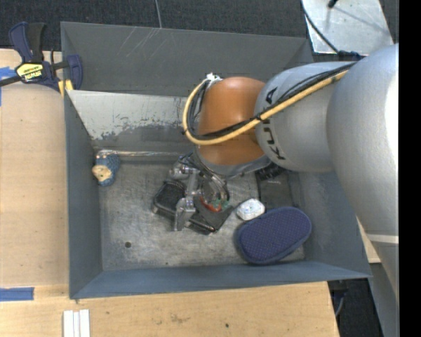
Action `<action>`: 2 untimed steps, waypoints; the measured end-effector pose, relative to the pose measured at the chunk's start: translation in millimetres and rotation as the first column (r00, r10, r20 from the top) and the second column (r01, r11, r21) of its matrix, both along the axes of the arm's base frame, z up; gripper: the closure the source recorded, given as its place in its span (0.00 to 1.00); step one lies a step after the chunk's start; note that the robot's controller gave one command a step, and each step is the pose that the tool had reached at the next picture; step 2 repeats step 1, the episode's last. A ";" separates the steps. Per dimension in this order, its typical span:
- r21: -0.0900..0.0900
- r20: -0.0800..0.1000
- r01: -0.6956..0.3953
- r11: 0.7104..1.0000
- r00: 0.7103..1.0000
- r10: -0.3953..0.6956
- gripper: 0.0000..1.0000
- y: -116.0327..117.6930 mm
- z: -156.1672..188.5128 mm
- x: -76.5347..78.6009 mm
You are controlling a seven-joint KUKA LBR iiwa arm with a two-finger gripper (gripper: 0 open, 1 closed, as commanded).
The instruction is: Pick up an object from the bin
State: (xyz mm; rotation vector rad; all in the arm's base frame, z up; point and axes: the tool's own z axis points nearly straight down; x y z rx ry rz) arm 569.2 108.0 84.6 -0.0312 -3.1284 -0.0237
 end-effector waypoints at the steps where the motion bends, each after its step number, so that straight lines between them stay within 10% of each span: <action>1: -0.018 0.016 -0.401 0.916 0.916 0.401 1.00 -62.5 135.8 42.2; 2: -0.018 0.016 -0.401 0.916 0.916 0.401 1.00 -62.5 135.8 42.2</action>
Offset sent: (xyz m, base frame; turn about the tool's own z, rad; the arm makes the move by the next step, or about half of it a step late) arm 0.0414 -0.0604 0.1356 -0.4154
